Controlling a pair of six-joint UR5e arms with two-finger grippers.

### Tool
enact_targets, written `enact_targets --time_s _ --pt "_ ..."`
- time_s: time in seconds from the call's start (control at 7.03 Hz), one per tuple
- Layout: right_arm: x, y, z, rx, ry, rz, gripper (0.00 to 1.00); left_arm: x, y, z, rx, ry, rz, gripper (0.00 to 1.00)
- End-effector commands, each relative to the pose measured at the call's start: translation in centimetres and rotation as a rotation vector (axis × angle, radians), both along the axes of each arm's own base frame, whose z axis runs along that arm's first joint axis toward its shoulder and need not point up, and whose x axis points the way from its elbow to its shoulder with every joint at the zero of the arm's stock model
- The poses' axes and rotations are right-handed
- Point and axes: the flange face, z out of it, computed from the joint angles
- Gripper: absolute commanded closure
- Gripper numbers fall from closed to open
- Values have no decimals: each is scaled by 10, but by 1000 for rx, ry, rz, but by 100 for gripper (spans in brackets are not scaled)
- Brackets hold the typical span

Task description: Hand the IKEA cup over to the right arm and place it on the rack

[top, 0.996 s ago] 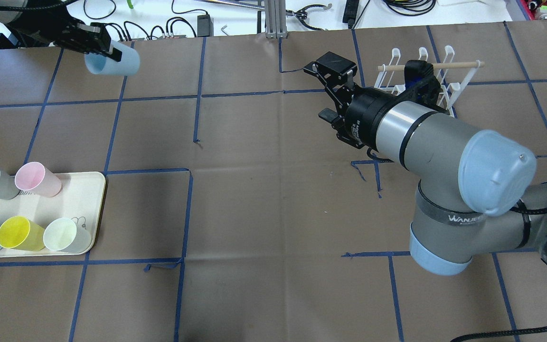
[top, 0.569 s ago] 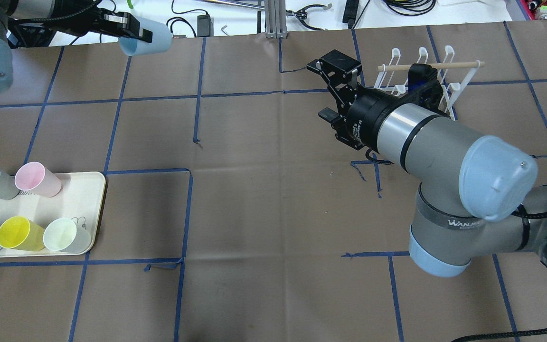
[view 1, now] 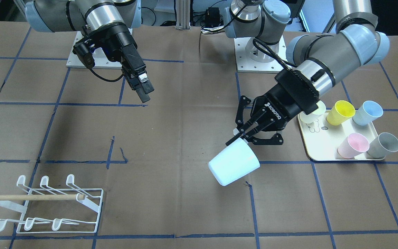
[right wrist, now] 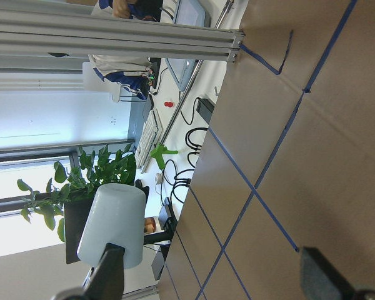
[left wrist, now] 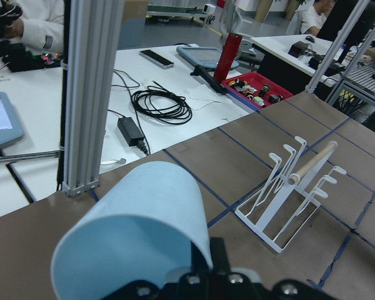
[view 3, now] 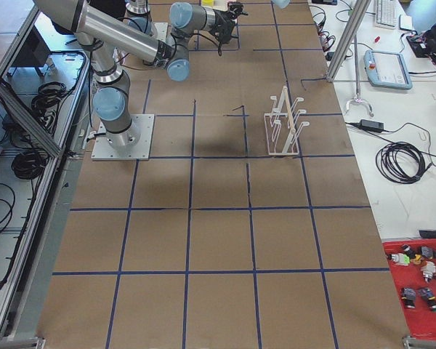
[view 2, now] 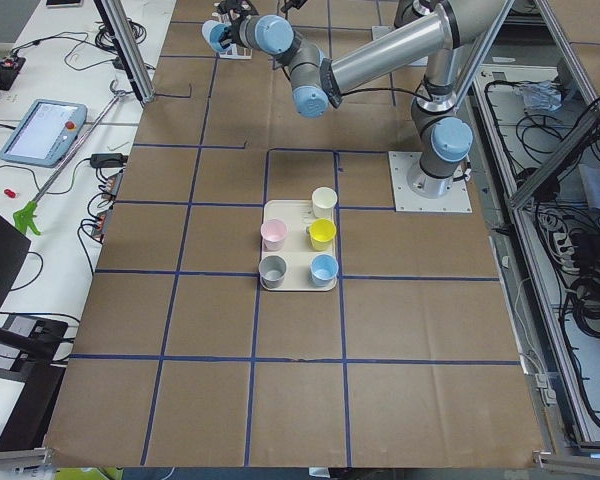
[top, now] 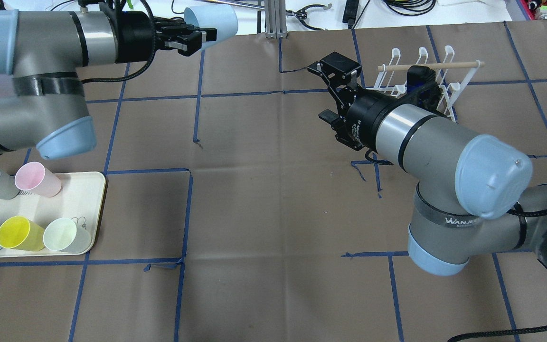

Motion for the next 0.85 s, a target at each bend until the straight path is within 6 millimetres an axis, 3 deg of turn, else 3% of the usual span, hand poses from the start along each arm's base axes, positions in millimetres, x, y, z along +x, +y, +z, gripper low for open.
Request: enact_targets --time_s 0.0,0.28,0.71 --pt "-2 0 2 41 -65 -66 0 -23 44 -32 -93 39 -71 97" --pt "0 2 0 90 -127 -123 0 -28 58 -39 -113 46 -84 97" --pt "13 6 -3 131 -163 -122 0 -54 75 -37 -110 53 -138 96"
